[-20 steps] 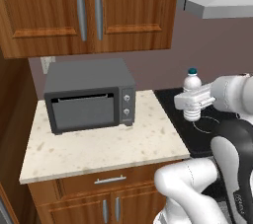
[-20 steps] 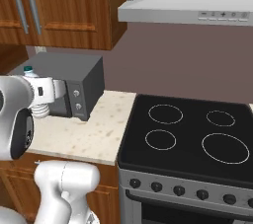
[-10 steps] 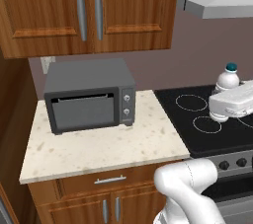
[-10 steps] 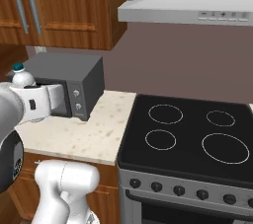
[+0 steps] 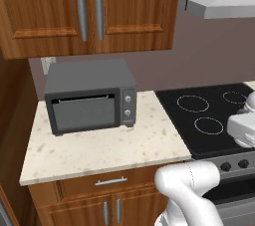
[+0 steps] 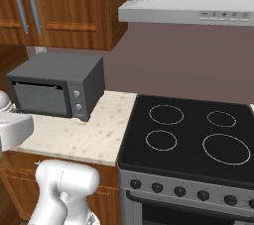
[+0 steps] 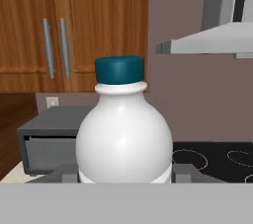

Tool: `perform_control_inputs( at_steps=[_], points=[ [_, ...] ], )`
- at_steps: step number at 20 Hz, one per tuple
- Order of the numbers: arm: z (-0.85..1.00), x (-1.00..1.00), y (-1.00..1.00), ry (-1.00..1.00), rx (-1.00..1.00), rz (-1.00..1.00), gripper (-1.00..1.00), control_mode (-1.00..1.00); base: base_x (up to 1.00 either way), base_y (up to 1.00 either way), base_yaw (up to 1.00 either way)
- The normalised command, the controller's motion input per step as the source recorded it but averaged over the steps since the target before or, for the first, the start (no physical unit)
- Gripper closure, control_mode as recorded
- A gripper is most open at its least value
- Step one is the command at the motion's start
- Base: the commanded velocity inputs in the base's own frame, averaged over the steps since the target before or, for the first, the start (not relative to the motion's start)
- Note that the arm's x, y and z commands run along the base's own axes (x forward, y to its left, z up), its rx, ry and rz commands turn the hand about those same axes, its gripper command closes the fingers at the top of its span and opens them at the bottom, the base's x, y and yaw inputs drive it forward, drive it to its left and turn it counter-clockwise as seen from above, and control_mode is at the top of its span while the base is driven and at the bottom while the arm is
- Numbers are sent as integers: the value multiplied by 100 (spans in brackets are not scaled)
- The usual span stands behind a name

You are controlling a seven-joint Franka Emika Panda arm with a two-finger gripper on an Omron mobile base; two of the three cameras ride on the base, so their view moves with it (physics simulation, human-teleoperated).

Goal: Take the bottled waters from the counter and place them in the freezer to freeze. Close the freezer door after placing the bottles.

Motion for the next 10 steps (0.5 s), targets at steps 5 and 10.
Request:
perform_control_inputs(
  at_steps=[5, 10],
  points=[
    [0, -5, -2, -6, 0, -1, 100, -100, 0, 0, 0],
    [-3, -8, -4, -8, 0, 3, 100, -100, 0, 0, 0]
  ],
)
